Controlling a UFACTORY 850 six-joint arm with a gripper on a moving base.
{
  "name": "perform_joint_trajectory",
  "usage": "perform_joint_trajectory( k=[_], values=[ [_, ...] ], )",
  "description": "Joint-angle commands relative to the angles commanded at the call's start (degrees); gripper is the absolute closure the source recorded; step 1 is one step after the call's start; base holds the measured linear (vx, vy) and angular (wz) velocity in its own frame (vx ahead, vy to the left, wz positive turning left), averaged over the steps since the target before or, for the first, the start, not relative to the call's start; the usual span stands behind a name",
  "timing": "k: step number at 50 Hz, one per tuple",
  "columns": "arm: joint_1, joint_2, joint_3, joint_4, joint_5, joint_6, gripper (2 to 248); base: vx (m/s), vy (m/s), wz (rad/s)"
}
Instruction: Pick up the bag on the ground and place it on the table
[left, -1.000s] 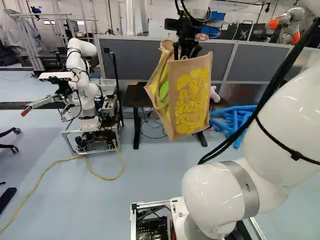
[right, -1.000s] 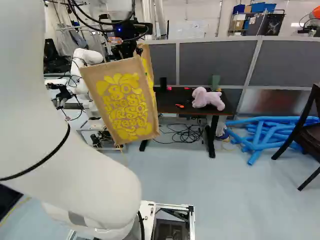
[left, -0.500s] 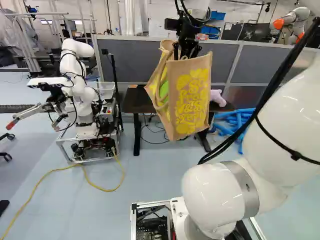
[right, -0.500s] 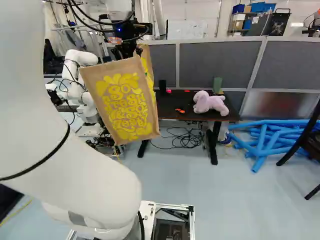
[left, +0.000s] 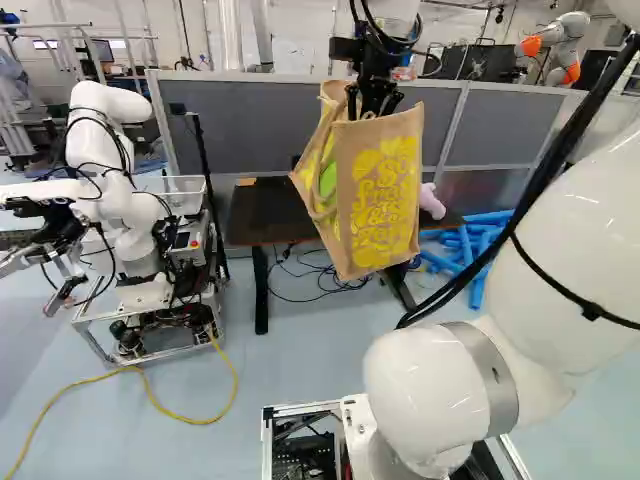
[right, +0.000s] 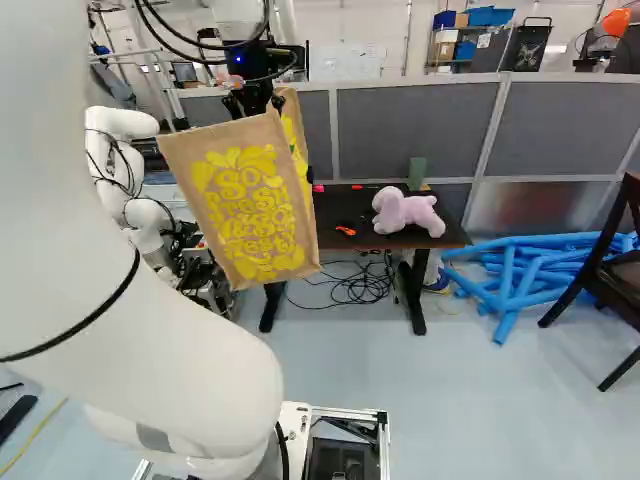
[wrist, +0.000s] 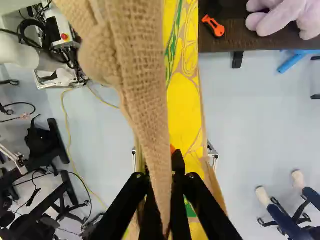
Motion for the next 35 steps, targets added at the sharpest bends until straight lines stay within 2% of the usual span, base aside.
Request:
perform_joint_trajectory(
  k=[35],
  values=[
    [0.00, 0.00, 0.00, 0.00, 0.00, 0.00, 229, 0.183, 0.068, -0.025]
  ],
)
